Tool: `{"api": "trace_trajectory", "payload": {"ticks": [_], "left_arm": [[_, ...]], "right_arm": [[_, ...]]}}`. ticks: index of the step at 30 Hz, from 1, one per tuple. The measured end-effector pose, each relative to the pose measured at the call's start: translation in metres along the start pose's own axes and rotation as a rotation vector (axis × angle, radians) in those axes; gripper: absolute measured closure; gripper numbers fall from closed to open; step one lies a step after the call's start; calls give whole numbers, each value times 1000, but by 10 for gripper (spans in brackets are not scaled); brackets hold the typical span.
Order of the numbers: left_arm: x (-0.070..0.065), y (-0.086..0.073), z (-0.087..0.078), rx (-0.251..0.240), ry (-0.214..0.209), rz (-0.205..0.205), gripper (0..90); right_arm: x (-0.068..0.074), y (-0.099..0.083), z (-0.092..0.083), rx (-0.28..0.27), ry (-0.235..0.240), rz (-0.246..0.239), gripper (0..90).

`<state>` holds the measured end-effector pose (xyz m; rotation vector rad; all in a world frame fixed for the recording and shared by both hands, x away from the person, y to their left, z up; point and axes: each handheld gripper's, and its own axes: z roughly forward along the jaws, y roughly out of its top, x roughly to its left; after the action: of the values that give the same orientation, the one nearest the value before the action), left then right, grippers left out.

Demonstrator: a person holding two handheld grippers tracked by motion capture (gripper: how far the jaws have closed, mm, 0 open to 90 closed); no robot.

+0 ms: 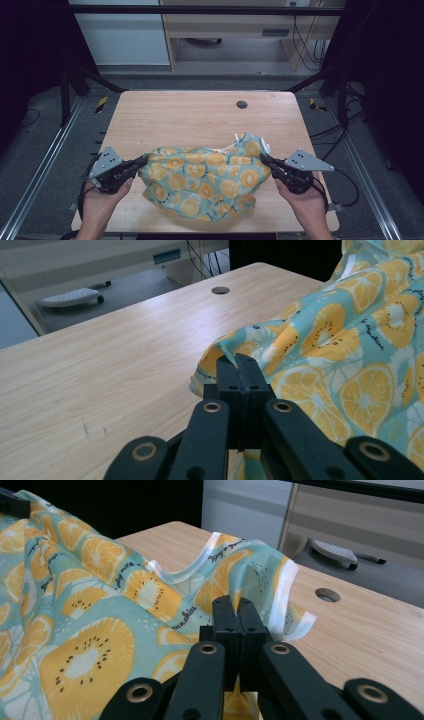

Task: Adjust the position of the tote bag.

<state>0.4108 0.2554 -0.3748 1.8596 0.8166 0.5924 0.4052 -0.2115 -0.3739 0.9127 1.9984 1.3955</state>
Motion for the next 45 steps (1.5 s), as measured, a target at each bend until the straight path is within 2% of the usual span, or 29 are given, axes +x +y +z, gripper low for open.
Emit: {"api": "trace_trajectory", "payload": {"ticks": [14, 20, 35, 38, 45], "left_arm": [[-1, -7, 3, 6, -5, -12, 900], [-1, -6, 2, 8, -8, -5, 900], [-1, -14, 4, 9, -19, -34, 900], [-1, -17, 4, 12, -17, -30, 900], [-2, -29, 13, 29, -31, -52, 900]], "right_arm": [[0, -1, 0, 2, -2, 0, 900], [0, -1, -1, 2, -1, 0, 900], [1, -2, 0, 5, 4, 1, 900], [2, -4, 0, 3, 5, 0, 900], [3, -16, 2, -14, -4, 2, 900]]}}
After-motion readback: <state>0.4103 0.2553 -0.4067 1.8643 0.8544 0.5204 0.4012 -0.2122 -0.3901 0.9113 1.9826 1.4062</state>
